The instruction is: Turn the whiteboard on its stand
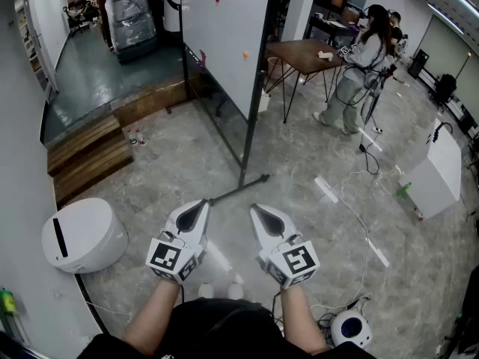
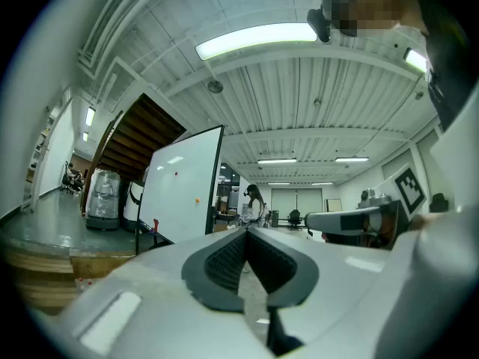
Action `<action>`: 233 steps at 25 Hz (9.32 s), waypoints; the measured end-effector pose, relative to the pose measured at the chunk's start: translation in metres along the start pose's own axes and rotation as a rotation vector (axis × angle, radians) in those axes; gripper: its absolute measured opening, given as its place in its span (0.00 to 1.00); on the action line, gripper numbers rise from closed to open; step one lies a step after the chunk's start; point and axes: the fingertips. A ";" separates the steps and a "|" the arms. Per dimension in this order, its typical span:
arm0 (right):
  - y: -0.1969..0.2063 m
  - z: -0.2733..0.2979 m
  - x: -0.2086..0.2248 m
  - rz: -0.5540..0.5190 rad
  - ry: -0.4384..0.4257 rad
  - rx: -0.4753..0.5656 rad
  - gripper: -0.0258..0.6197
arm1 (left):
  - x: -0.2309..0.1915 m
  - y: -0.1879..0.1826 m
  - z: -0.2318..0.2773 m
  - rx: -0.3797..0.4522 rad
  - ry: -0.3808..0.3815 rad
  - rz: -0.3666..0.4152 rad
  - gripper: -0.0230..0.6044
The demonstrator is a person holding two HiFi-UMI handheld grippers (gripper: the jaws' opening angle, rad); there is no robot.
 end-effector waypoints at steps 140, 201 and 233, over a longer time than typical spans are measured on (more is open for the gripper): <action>-0.066 0.288 0.322 -0.125 0.100 0.082 0.12 | -0.186 0.004 0.291 -0.039 -0.021 -0.043 0.04; -0.013 0.388 0.420 -0.076 0.091 -0.060 0.34 | -0.195 0.047 0.288 -0.158 -0.143 -0.017 0.04; -0.012 0.329 0.398 -0.067 0.107 -0.099 0.33 | -0.175 0.028 0.277 -0.118 -0.105 -0.008 0.04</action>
Point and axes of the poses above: the fingertips, and each gripper's own axes: z forward along the fingers, x to its right, y out of its underside, and after that the axes turned 4 degrees about -y, right-handed
